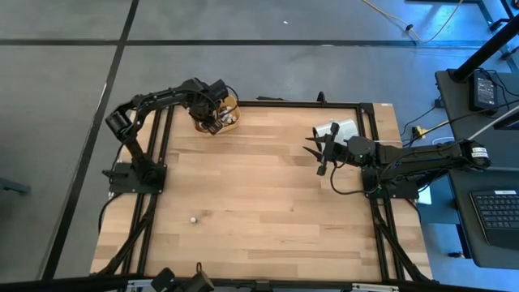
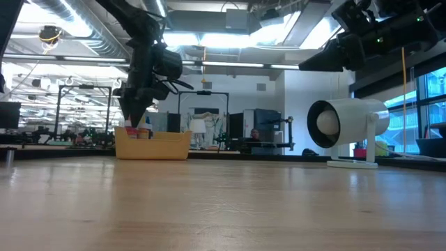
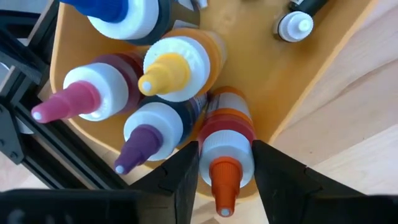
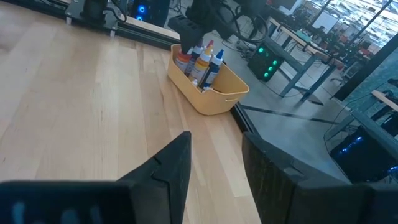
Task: Pick & Place food coloring
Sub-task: Put the large orange food coloring bottle into the yellow bin
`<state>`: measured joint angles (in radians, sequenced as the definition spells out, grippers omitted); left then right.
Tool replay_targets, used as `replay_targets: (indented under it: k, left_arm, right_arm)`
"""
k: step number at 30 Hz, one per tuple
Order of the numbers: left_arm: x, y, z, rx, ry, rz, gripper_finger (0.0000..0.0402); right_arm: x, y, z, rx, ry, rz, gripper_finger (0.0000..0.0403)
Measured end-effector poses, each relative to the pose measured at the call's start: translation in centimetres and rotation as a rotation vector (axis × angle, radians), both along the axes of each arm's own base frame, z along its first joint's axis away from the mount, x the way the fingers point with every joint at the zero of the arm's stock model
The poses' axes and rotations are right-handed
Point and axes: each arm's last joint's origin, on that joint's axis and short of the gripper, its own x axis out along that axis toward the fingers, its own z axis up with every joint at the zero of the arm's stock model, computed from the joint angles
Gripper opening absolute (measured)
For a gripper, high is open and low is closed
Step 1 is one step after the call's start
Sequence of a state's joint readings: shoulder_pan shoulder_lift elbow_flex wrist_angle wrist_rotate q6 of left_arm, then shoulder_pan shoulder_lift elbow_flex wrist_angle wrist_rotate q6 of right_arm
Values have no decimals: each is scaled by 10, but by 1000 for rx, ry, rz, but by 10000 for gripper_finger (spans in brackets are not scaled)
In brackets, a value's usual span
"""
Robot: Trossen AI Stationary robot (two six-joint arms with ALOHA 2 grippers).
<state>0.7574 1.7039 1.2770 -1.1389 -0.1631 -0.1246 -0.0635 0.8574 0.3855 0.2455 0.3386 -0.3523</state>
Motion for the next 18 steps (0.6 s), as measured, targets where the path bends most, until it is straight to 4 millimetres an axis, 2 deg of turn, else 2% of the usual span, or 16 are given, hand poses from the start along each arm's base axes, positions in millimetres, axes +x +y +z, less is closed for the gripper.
replay_targets:
  k: [8,18]
  left_arm:
    - [1,-1,0,1,-4,16,147]
    - [-2,-4,2,-35,26,25,191]
  right_arm:
    - [0,0,0,0,2,0,145]
    - [0,0,0,0,2,0,145]
